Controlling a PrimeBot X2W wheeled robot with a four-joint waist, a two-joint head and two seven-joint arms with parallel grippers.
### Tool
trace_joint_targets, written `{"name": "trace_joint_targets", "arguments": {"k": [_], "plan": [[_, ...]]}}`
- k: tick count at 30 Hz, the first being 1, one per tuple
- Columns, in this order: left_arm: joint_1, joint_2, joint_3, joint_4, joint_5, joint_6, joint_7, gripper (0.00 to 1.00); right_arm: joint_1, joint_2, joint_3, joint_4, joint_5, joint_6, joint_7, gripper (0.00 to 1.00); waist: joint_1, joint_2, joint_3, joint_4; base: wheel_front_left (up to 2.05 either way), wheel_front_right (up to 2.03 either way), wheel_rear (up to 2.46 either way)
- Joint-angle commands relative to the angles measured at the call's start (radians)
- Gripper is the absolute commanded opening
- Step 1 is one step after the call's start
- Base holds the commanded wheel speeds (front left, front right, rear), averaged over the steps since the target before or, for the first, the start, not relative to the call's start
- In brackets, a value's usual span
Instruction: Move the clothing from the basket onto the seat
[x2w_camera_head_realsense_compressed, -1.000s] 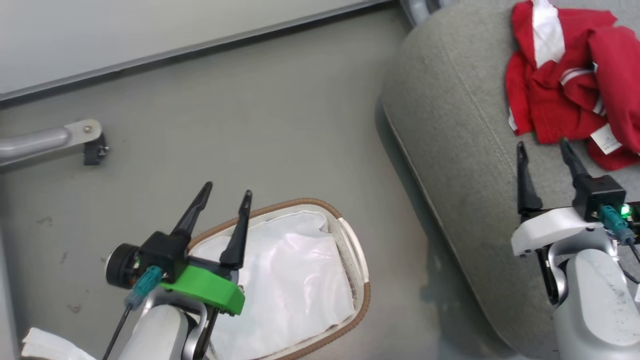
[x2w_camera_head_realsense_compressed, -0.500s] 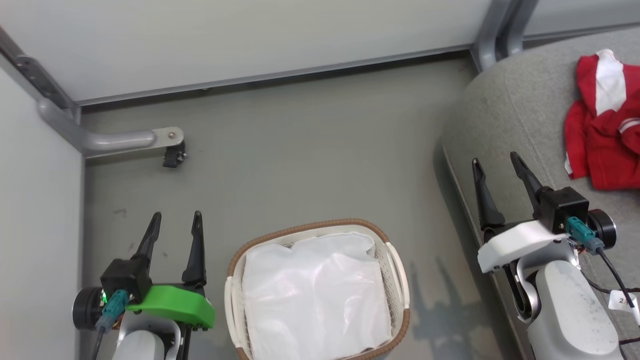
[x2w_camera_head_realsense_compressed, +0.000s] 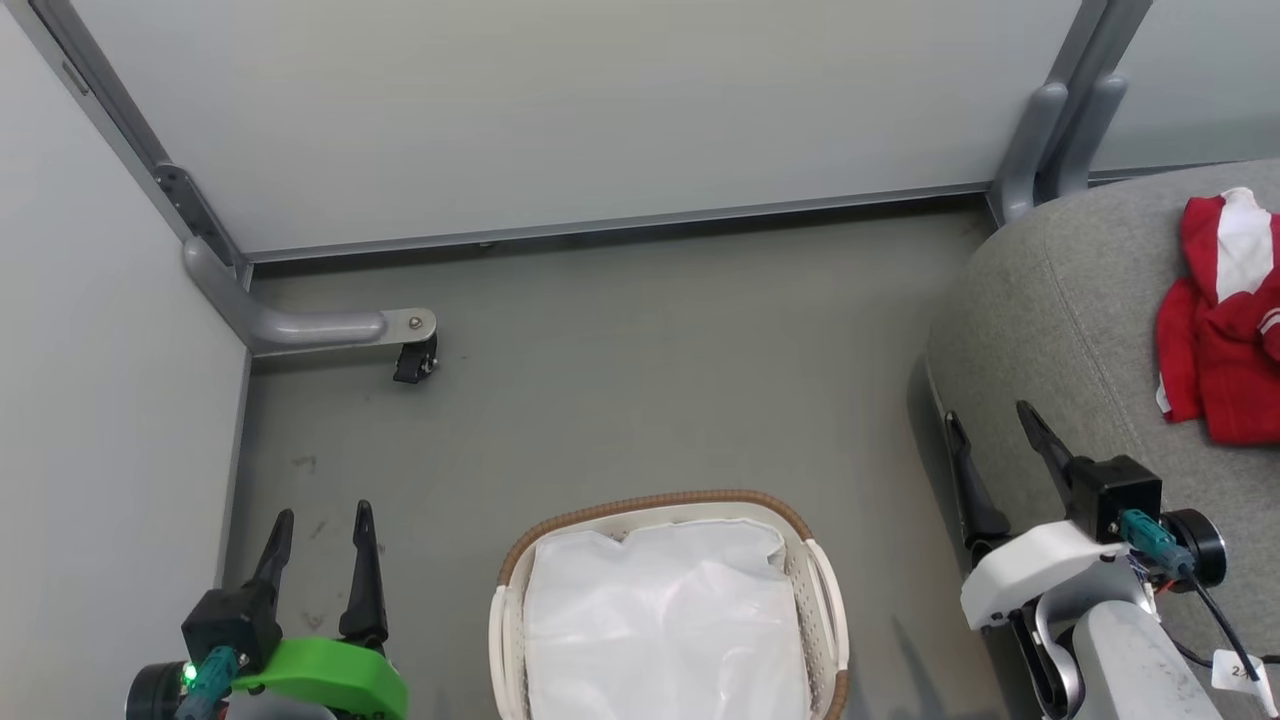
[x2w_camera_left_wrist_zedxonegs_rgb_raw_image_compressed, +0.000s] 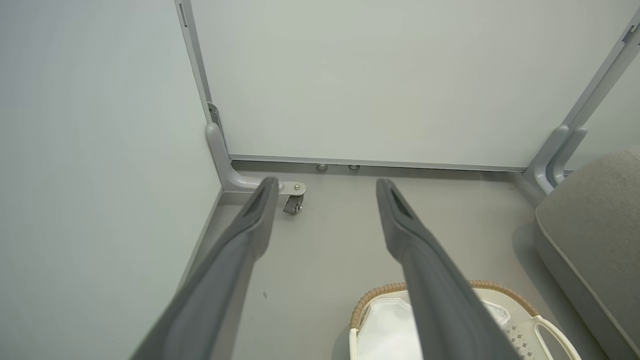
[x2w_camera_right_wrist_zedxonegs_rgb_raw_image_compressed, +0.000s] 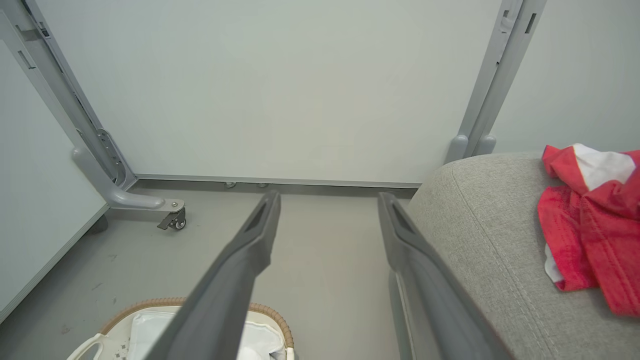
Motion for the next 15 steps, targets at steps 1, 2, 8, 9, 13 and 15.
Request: {"name": "trace_joint_targets", "arguments": {"k": [1,2,8,9,13,15], "plan": [[0.021,0.0,0.005,0.003,-0.001,-0.003,0.001,1.0,0.023,-0.005,-0.001,0.004,0.004,-0.001,-0.005,1.0,0.0001,0.0,-0.023,0.001,0.0,0.0,0.0],[0.026,0.0,0.007,0.006,-0.005,-0.003,0.001,1.0,0.027,-0.004,0.0,0.006,0.005,-0.001,-0.005,1.0,0.0001,0.0,-0.029,0.001,0.0,0.0,0.0],[0.051,-0.001,0.004,0.005,-0.039,-0.003,0.001,1.0,0.055,-0.004,-0.009,0.016,0.005,-0.001,-0.005,1.0,0.0001,0.0,-0.054,0.007,0.0,0.0,0.0],[0.039,-0.001,0.001,0.005,-0.039,0.0,0.0,0.0,0.041,0.0,-0.007,0.016,0.002,0.0,0.0,0.0,0.0001,0.0,-0.052,0.005,0.0,0.0,0.0],[0.043,-0.007,0.0,0.04,-0.044,0.0,0.002,0.0,0.059,0.009,-0.006,0.051,0.005,0.0,0.005,0.0,0.0001,0.0,-0.053,0.005,0.0,0.0,0.0],[0.042,-0.008,0.001,0.049,-0.057,0.0,0.006,0.0,0.065,0.011,-0.008,0.063,0.018,0.0,0.014,0.0,0.0001,0.0,-0.053,0.005,0.0,0.0,0.0]]}}
